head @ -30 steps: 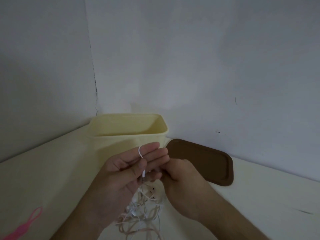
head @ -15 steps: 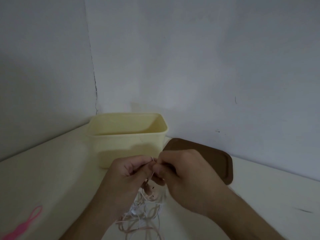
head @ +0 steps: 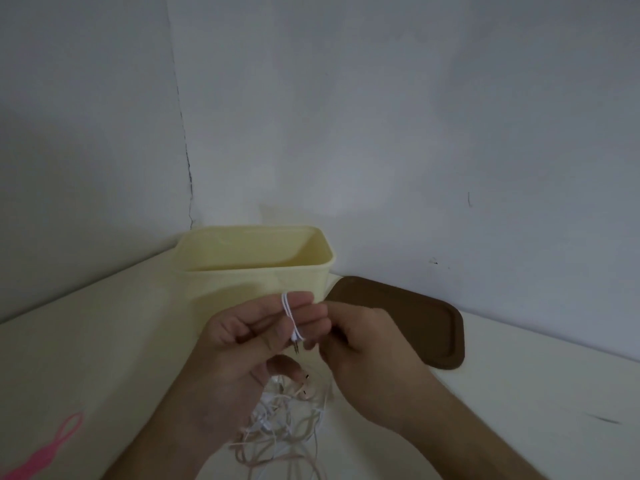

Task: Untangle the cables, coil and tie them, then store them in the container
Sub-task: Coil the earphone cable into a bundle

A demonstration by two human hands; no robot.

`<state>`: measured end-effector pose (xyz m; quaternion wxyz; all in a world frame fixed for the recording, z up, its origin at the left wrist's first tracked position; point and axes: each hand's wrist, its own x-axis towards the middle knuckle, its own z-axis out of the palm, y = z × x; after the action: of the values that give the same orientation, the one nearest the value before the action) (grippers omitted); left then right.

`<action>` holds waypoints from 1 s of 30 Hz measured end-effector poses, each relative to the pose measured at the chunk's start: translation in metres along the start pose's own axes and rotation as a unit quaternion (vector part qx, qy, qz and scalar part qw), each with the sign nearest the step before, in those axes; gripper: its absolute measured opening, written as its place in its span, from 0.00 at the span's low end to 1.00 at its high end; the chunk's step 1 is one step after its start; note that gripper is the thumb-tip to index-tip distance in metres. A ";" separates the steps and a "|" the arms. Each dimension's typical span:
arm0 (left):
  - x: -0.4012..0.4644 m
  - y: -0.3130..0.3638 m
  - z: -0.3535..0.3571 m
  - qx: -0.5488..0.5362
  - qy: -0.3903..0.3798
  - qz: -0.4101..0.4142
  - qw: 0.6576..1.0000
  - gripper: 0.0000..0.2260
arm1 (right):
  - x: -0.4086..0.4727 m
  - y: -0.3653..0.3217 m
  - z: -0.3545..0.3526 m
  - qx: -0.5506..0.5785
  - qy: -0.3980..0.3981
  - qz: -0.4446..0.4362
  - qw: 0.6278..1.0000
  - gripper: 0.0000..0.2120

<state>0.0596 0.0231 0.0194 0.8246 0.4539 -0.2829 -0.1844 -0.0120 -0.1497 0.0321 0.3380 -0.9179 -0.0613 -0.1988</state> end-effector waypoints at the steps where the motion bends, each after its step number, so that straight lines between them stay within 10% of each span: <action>1: 0.000 0.000 0.001 -0.003 0.023 0.009 1.000 0.17 | -0.001 -0.003 0.002 -0.013 -0.019 -0.003 1.000 0.09; 11: 0.002 -0.016 0.001 0.269 0.023 0.028 0.962 0.21 | -0.002 -0.022 -0.013 -0.072 -0.073 -0.019 0.995 0.11; 15: 0.000 -0.009 0.003 0.208 -0.038 -0.018 0.977 0.09 | 0.003 -0.010 -0.021 -0.040 0.030 -0.022 0.998 0.11; 21: -0.001 -0.006 -0.001 0.087 -0.086 -0.052 0.991 0.17 | 0.004 -0.001 -0.015 0.032 0.062 0.010 0.998 0.13; 26: 0.000 0.001 0.001 -0.013 0.043 0.013 0.999 0.16 | -0.001 -0.004 0.003 -0.023 -0.028 0.024 0.999 0.11; 30: 0.005 -0.005 0.002 0.166 0.089 0.051 0.981 0.12 | -0.003 -0.013 0.001 -0.063 -0.088 0.001 0.994 0.11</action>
<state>0.0622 0.0169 0.0174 0.7679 0.5843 -0.2575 -0.0516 -0.0174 -0.1387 0.0381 0.2731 -0.9513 -0.0770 -0.1202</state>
